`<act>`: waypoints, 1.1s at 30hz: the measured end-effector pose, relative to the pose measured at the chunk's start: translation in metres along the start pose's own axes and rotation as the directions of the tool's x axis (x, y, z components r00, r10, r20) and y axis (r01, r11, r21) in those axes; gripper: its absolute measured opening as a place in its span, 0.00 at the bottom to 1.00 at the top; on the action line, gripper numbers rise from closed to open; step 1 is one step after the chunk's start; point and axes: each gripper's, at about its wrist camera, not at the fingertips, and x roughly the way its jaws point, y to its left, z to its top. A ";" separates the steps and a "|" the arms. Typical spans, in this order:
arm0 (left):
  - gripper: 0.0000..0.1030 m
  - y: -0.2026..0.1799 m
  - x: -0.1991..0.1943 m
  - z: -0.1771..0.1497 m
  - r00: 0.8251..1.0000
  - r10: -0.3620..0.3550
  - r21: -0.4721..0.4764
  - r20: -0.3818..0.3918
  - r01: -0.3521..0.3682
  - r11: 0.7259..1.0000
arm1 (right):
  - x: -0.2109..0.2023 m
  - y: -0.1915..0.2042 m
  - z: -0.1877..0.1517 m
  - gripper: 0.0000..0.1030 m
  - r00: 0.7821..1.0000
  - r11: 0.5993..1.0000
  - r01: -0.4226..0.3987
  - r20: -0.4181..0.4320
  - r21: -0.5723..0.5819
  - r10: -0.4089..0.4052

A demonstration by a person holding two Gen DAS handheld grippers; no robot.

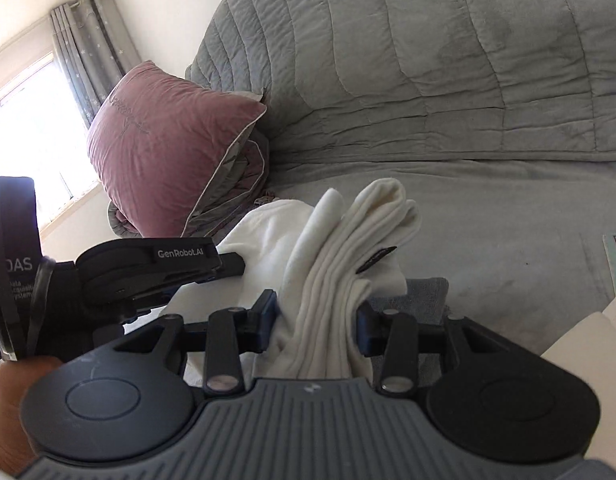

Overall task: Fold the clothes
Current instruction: 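Carry the bundle onto the folded grey sweater with both grippers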

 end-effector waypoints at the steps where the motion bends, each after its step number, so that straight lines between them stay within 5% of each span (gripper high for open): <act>1: 0.30 -0.001 0.005 -0.001 1.000 0.003 0.019 -0.006 -0.003 1.000 | 0.001 -0.002 -0.002 0.42 1.000 1.000 0.006 -0.015 0.005 -0.006; 5: 0.36 -0.004 0.020 -0.013 0.999 0.042 0.080 -0.017 -0.040 0.996 | 0.011 -0.010 -0.007 0.45 0.996 0.999 0.029 -0.090 0.029 -0.026; 10: 0.39 0.016 0.006 -0.015 0.998 0.044 -0.041 0.048 -0.042 0.998 | 0.006 -0.015 0.003 0.57 0.997 0.999 0.035 -0.076 0.037 -0.032; 15: 0.36 0.036 -0.026 -0.023 0.988 0.039 -0.159 0.147 -0.015 0.987 | -0.009 -0.015 0.011 0.58 0.995 0.996 0.089 0.036 -0.021 -0.088; 21: 0.27 0.037 -0.040 -0.056 0.984 0.032 -0.194 0.175 0.003 0.981 | -0.014 0.002 0.008 0.57 0.974 0.948 0.150 0.209 -0.281 -0.092; 30: 0.27 0.048 -0.026 -0.073 0.984 0.080 -0.236 0.157 -0.042 0.971 | 0.018 -0.003 -0.002 0.45 0.996 0.920 0.090 0.054 -0.381 -0.075; 33: 0.32 0.047 -0.021 -0.075 0.987 0.079 -0.230 0.139 -0.046 0.972 | 0.035 -0.017 -0.008 0.45 0.993 0.938 0.094 -0.042 -0.334 -0.114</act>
